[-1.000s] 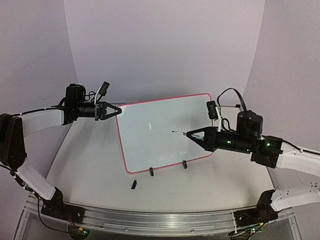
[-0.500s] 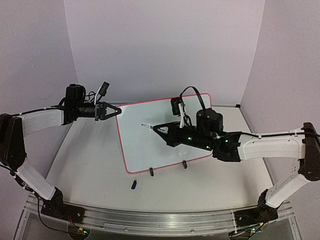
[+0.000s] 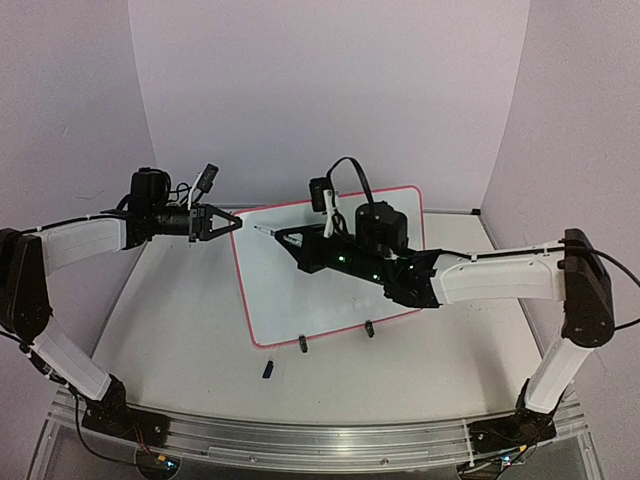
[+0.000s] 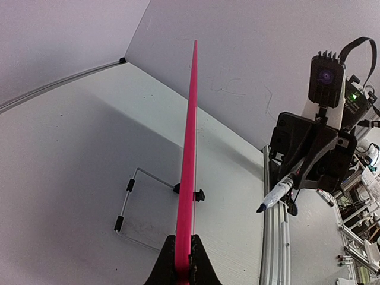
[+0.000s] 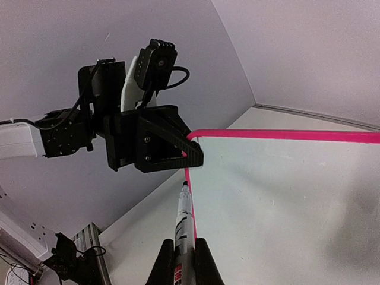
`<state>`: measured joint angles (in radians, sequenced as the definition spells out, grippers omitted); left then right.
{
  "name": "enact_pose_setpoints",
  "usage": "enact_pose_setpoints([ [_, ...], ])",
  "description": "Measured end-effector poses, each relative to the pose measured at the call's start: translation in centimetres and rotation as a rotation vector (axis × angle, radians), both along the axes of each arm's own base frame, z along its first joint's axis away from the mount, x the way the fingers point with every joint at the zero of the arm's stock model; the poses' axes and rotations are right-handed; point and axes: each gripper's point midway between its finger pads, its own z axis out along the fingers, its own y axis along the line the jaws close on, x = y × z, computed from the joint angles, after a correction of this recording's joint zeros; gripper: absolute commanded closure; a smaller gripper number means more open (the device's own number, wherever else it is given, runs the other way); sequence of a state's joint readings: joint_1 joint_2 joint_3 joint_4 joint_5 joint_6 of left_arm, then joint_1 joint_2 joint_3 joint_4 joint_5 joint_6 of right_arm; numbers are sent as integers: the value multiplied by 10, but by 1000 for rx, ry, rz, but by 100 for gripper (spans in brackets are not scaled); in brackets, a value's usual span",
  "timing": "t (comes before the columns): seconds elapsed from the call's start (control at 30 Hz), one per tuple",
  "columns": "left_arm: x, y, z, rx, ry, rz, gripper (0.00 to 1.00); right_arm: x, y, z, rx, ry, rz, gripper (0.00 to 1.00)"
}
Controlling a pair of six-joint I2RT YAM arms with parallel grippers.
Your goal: Write a sentence on the whiteboard
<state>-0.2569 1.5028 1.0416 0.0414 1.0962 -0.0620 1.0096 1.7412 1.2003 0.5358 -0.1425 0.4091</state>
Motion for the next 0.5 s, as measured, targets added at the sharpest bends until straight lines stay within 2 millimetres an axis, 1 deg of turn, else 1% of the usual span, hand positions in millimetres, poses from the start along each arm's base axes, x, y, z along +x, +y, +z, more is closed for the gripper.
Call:
enact_pose_setpoints([
  [0.13,0,0,0,3,0,-1,100,7,12,-7,-8,-1,1,100],
  [0.37,0,0,0,4,1,-2,100,14,22,-17,-23,-1,-1,100],
  [0.5,0,0,0,4,1,-2,100,17,25,-19,-27,-3,-6,100],
])
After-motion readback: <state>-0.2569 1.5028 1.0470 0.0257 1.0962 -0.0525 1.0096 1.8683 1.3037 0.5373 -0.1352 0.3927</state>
